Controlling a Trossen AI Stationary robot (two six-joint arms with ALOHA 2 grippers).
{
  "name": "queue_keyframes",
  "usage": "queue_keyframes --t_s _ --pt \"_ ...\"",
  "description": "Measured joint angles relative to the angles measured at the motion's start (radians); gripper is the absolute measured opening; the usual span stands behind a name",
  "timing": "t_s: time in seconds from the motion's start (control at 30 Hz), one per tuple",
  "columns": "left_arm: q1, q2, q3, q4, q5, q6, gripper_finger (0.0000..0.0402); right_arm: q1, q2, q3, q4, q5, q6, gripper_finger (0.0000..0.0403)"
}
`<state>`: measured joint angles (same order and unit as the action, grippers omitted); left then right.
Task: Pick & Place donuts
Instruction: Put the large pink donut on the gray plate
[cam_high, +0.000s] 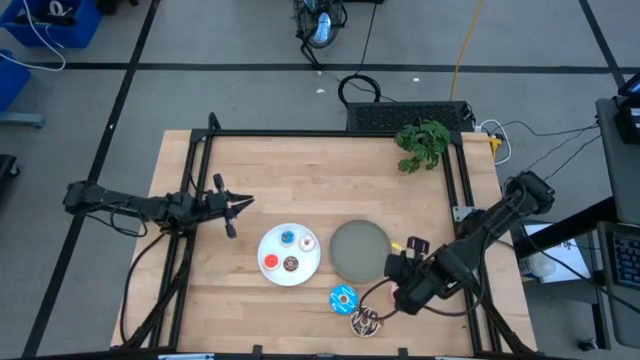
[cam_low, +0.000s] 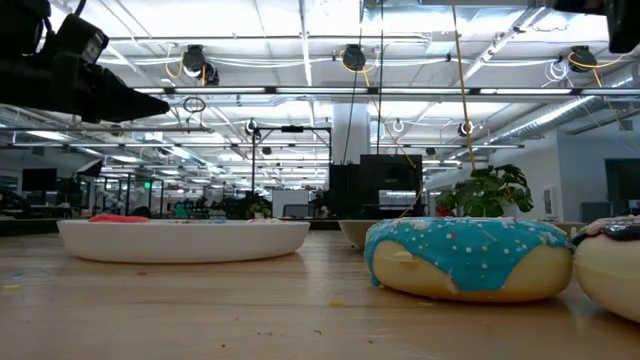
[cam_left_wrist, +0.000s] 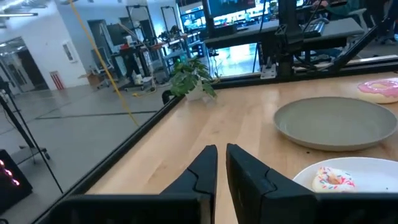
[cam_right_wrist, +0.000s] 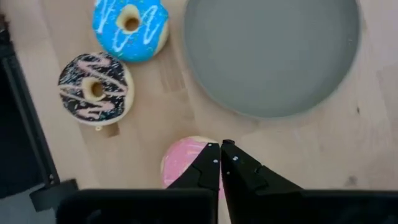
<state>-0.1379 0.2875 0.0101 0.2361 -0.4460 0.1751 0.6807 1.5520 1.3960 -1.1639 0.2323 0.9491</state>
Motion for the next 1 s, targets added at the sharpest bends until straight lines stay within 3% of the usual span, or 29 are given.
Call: queue_keyframes --t_s 0.13,0.3,0.5,1.0 --pt "0.0 0.0 0.0 0.001 0.0 0.003 0.0042 0.003 -0.001 -0.007 0.009 -0.006 0.046 0.0038" --pt "0.0 0.0 0.0 0.0 0.0 0.002 0.0042 0.01 -0.001 -0.075 0.02 -0.033 0.084 0.0113" --pt "0.0 0.0 0.0 0.0 0.0 0.0 0.0042 0.008 -0.001 -0.21 0.088 -0.133 0.095 0.018" --pt "0.0 0.0 0.0 -0.001 -0.001 0.005 0.0042 0.008 -0.001 -0.42 0.398 -0.159 -0.008 0.0239"
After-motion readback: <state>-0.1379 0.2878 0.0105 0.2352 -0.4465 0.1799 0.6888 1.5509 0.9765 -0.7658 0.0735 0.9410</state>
